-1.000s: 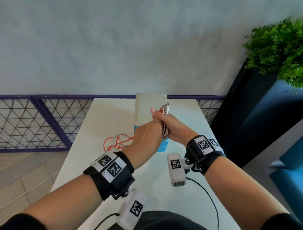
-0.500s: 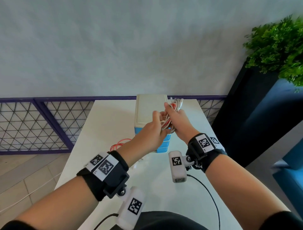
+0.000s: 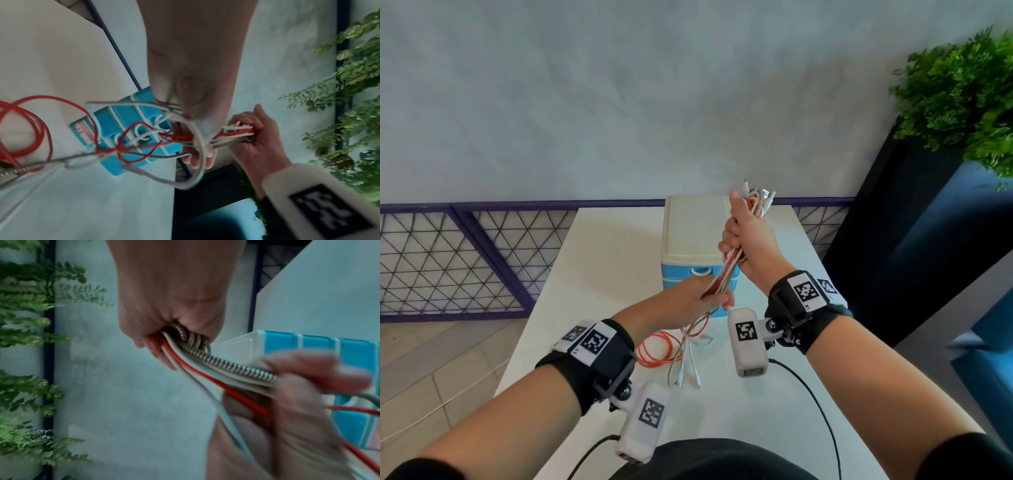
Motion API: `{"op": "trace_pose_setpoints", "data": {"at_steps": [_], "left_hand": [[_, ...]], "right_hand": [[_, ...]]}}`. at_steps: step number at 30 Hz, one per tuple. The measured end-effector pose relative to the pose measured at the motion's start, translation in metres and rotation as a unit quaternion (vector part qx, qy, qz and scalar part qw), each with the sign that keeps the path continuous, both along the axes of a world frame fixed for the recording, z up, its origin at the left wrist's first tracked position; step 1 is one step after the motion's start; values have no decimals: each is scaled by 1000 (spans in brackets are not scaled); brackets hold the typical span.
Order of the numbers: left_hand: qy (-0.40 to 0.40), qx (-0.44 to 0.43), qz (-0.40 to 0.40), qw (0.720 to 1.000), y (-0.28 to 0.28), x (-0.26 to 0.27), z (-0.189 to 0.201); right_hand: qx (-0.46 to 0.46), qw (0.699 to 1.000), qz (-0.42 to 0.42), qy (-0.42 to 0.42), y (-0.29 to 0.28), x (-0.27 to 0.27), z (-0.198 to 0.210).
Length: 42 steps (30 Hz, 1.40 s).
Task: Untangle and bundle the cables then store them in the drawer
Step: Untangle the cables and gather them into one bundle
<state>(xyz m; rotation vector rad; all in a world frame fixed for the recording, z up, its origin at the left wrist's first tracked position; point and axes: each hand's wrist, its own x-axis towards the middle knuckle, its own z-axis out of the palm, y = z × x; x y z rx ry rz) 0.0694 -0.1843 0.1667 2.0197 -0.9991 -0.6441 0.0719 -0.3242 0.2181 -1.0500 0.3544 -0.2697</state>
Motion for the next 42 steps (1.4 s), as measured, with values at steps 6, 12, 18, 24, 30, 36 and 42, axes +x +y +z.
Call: {"op": "trace_pose_setpoints", "data": {"at_steps": [6,12,18,24,30,36,42], "left_hand": [[92,4,49,995,27,10,-29],[139,-91,170,971,37,16,-35],[278,-188,222,915,51,19,-41],[290,-200,280,893,48,24,-49],[262,-197,369,870,47,35,-53],[322,-222,500,773,59,46,-65],[341,-235,598,686,62,59,-68]], "right_hand": [[-62,997,-51,-25,-10,2,14],[-148,985,-91,-1,-15,1,19],[-172,977,-121,21,-21,0,20],[-192,975,-108,32,-19,0,15],[-196,973,-112,42,-21,-1,9],[-209,969,-124,49,-30,-3,9],[-220,967,-119,49,-29,-2,5]]}}
